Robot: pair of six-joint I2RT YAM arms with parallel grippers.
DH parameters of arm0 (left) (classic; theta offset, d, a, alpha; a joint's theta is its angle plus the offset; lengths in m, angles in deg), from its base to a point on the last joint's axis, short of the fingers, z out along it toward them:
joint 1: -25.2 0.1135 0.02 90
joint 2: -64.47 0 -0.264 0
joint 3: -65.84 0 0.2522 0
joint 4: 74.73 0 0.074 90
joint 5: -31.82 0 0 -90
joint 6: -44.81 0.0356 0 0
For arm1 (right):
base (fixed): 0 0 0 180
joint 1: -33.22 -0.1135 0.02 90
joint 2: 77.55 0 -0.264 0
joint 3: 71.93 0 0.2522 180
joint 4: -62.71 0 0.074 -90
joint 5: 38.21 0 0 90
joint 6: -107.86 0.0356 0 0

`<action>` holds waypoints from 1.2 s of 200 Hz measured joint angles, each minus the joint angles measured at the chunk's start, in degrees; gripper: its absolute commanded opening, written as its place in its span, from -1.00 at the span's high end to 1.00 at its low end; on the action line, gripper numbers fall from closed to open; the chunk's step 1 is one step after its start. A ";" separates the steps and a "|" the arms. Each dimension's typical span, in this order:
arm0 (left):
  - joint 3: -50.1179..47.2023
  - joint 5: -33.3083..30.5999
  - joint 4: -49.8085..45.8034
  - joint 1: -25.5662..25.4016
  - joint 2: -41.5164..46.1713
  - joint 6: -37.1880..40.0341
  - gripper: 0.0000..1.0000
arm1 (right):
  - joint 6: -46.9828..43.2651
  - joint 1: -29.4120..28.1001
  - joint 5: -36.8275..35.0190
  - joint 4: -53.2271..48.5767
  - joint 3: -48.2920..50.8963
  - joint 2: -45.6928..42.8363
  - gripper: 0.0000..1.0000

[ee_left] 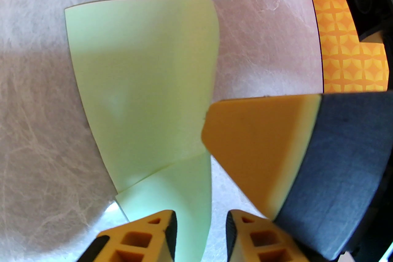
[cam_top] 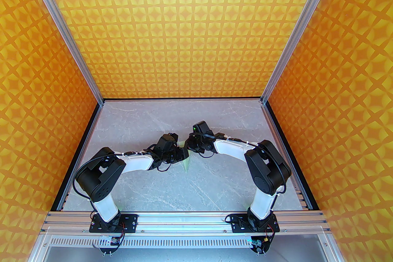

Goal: Fold a paper plane with a square sheet of paper (fold left side to right side)

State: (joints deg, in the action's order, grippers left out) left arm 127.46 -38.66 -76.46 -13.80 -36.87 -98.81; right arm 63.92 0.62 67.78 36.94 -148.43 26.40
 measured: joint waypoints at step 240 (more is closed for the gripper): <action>1.42 0.00 -0.70 2.60 -1.90 2.27 0.72 | -0.33 -0.33 0.50 1.70 3.17 -3.58 0.26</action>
State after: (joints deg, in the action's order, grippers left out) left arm 128.88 -38.66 -77.16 -11.20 -38.77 -96.54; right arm 63.60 0.30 68.28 38.64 -145.27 22.81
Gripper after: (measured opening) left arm 0.141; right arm 0.361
